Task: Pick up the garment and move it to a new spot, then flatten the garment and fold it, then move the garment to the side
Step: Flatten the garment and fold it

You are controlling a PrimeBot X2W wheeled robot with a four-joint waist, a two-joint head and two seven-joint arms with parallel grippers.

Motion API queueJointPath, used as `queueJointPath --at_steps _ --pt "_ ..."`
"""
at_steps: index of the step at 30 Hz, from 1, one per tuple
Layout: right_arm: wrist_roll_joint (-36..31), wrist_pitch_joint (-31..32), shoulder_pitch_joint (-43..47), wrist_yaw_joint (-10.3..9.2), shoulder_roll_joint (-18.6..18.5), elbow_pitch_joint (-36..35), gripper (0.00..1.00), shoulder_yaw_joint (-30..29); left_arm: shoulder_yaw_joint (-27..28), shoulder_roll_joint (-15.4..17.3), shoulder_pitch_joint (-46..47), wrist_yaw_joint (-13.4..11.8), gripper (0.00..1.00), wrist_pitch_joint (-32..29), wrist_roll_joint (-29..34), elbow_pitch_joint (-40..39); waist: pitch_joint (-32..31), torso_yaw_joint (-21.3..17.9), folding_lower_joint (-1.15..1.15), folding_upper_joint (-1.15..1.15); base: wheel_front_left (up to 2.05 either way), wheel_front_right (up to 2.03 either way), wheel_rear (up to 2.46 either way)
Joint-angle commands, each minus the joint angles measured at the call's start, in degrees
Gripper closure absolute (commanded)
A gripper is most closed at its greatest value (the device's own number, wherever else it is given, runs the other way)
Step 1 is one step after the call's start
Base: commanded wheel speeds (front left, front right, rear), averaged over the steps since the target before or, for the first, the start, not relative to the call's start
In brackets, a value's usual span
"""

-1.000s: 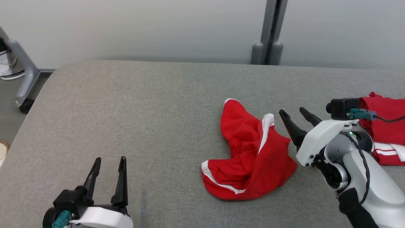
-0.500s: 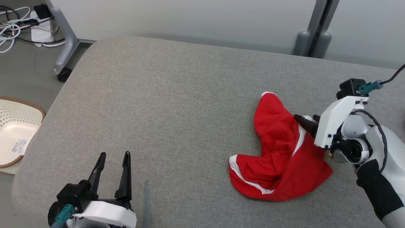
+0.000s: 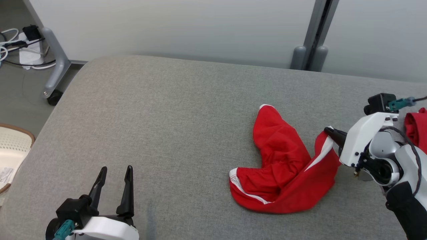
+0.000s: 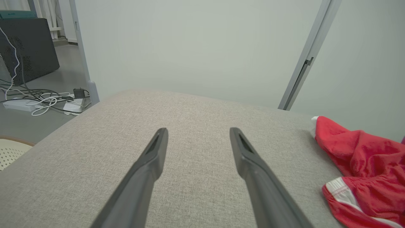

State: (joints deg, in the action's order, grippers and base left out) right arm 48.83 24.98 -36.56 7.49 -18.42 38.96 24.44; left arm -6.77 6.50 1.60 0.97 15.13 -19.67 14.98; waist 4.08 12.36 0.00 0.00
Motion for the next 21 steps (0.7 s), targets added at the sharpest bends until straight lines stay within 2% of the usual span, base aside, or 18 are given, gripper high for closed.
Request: queueJointPath --at_steps 1,5,12,16,21 --pt "0.2 -0.7 1.0 0.01 -0.6 -0.5 1.00 -0.3 0.2 0.3 -0.1 0.2 0.00 0.0 0.3 0.0 -0.8 -1.0 0.00 0.00 0.00 0.00 0.00" --pt "0.8 -3.4 5.5 0.01 -2.1 -4.1 1.00 -1.7 0.5 0.4 -0.6 0.5 0.00 0.0 0.6 0.2 -1.6 -3.1 0.00 0.00 0.00 0.00 0.00" --pt "0.8 -5.1 15.4 0.01 -2.7 -12.1 1.00 -4.1 1.0 0.4 -0.7 1.0 0.00 0.0 0.7 0.4 -2.1 -7.1 0.00 0.00 0.00 0.00 0.00" --pt "-1.1 -4.8 20.4 0.01 -2.8 -16.2 1.00 -6.9 1.3 0.3 -0.5 1.0 0.00 0.0 1.0 0.6 -2.4 -8.9 0.00 0.00 0.00 0.00 0.00" --pt "-3.9 -1.2 27.1 0.01 -1.7 -21.8 1.00 -10.9 1.7 0.3 -0.5 1.0 0.00 0.0 1.3 0.8 -2.4 -10.6 0.00 0.00 0.00 0.00 0.00"
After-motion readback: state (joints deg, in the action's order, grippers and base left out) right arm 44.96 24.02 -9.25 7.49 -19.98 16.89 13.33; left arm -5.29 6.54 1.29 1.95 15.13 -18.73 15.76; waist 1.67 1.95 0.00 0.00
